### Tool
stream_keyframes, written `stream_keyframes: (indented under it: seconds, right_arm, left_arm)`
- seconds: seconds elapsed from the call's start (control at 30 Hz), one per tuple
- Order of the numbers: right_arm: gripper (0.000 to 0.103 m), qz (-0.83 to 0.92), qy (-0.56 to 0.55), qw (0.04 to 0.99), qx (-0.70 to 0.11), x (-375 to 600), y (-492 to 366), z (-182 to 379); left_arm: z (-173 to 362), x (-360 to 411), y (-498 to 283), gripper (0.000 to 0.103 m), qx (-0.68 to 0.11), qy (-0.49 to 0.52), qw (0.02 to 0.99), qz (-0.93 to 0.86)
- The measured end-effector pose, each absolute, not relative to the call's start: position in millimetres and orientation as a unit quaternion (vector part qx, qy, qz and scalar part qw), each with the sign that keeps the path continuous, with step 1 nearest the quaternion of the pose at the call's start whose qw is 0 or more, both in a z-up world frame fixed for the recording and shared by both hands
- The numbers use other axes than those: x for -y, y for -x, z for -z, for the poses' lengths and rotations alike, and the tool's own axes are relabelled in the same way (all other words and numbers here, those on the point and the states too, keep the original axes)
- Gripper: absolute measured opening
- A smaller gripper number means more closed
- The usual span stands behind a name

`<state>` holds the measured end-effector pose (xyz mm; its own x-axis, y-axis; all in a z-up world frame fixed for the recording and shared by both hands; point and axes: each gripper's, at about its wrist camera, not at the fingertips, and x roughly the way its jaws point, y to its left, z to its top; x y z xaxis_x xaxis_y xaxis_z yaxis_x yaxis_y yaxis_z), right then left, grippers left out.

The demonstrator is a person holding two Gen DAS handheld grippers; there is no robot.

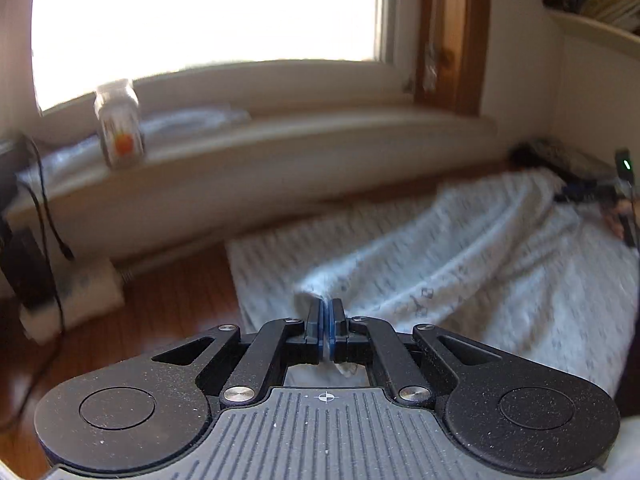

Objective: Fold clothes

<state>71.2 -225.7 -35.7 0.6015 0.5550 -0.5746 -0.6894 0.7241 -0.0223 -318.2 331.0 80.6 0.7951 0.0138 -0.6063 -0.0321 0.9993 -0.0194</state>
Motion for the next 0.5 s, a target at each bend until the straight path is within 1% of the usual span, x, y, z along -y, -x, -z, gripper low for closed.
stream_keyframes:
  seconds: [0.07,0.13,0.2,0.27,0.4,0.5]
  right_arm:
    - [0.081,-0.351,0.124,0.886,-0.276,225,-71,37]
    - [0.081,-0.351,0.126,0.886,-0.277,225,-71,37]
    - [0.082,-0.352,0.128,0.885,-0.277,224,-71,37]
    - [0.083,-0.352,0.130,0.885,-0.277,223,-71,38]
    - [0.084,-0.352,0.134,0.884,-0.277,223,-71,38]
    - [0.085,-0.353,0.139,0.883,-0.277,222,-70,38]
  left_arm:
    - [-70,-328,323,0.009,-0.336,0.018,0.942,-0.003]
    - [-71,-332,323,0.018,-0.332,0.024,0.943,-0.007]
    - [-80,-339,321,0.038,-0.319,0.034,0.947,-0.014]
    - [-89,-345,313,0.046,-0.300,0.044,0.953,-0.021]
    - [-92,-353,280,0.048,-0.291,0.060,0.955,-0.023]
    - [-77,-355,253,0.048,-0.310,0.082,0.947,0.001]
